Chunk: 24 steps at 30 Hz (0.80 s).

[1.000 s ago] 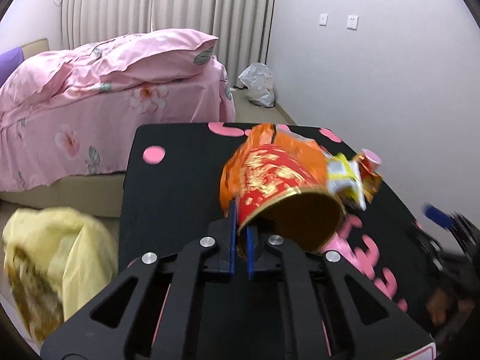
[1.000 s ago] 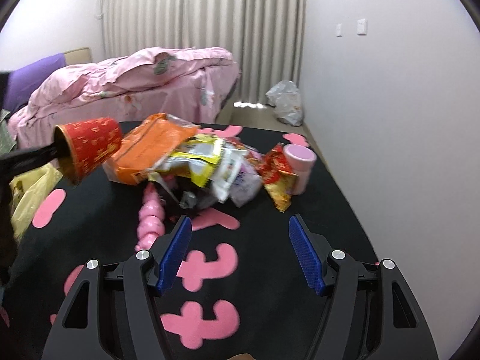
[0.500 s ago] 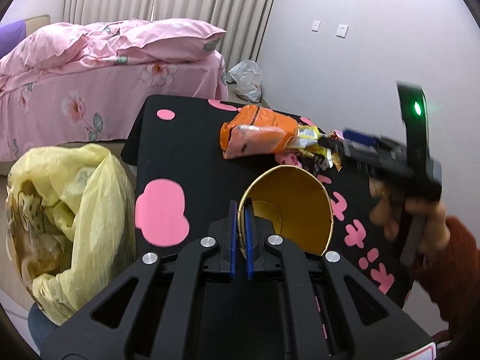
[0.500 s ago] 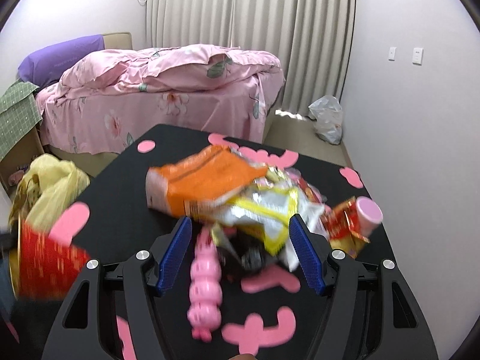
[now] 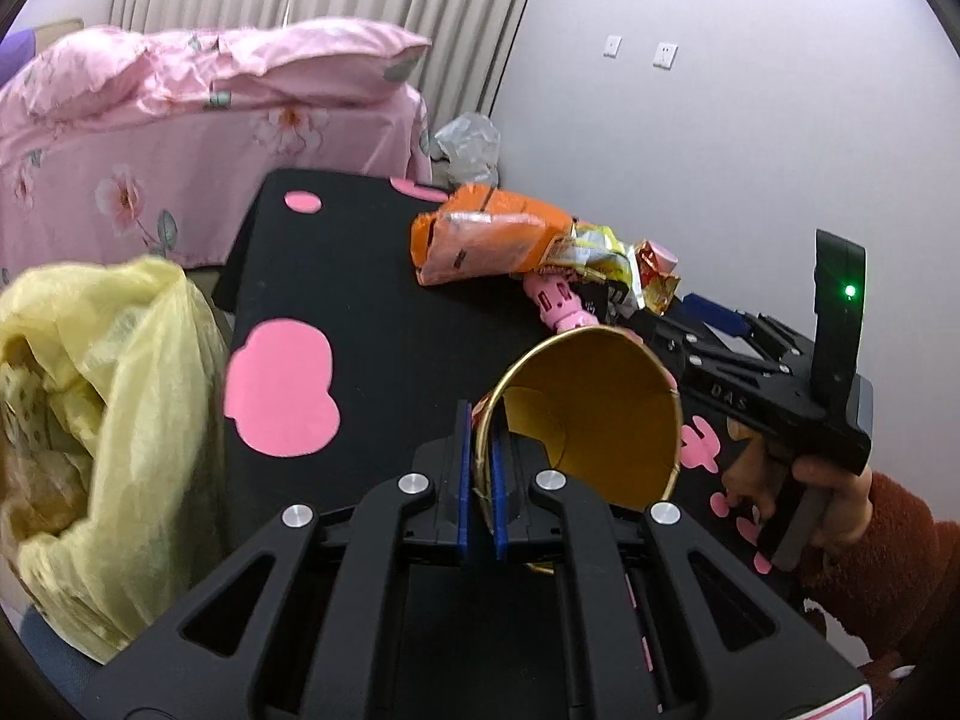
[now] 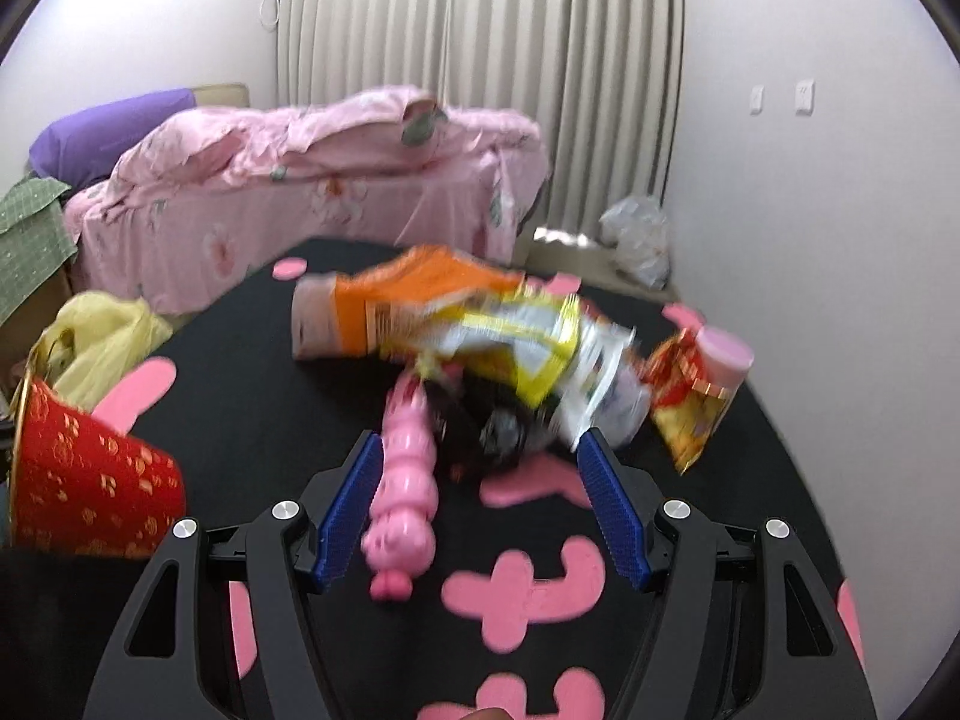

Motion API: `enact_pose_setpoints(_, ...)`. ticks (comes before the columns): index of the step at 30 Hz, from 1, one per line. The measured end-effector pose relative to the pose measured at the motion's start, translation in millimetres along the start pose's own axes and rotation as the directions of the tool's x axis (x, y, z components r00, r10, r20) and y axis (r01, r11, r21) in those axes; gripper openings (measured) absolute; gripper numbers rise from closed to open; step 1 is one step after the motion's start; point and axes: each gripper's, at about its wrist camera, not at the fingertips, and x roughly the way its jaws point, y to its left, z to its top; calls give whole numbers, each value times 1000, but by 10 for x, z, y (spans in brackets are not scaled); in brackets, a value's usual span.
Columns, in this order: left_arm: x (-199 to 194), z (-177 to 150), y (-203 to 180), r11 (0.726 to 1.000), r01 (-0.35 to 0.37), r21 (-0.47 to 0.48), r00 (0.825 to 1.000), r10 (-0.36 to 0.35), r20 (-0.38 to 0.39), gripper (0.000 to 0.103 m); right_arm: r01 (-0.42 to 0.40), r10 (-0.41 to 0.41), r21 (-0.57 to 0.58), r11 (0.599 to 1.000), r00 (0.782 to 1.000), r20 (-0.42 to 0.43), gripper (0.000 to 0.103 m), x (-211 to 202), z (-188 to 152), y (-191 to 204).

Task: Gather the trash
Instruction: 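Lift the red cup with the left tool while the right tool grasps the orange bag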

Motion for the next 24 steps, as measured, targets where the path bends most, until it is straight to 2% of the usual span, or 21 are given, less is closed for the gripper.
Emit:
enact_pose_setpoints(2,55,-32,17,1000,12,-15,999,-13,-37,5,-28,29,17,999,999,-24,64,3,-35,-22)
enact_pose_setpoints(5,42,-10,22,1000,6,-6,1000,-6,-22,5,-63,63,71,995,998,6,64,-79,-41,-89)
enact_pose_setpoints(9,95,-47,47,999,25,-29,999,-26,-47,5,-68,70,84,994,997,-29,64,-67,-81,-64)
enact_pose_setpoints(13,111,-96,-36,1000,29,-9,998,-29,-55,5,-46,48,82,996,999,-15,64,-142,-128,-61)
enact_pose_setpoints(16,106,-123,-111,999,29,22,998,-28,-51,5,-58,62,70,996,997,-56,64,-98,-182,-52)
enact_pose_setpoints(20,82,-146,-123,999,22,38,999,-20,-41,5,-51,57,102,994,996,-66,64,-125,-213,-81)
enact_pose_setpoints(23,36,-103,-111,999,3,45,1000,-2,-24,5,-104,116,136,985,990,-86,64,-140,-201,-101)
enact_pose_setpoints(24,-19,-72,-106,999,-12,49,1000,12,-5,5,-137,147,146,980,987,-59,64,-173,-129,-122)
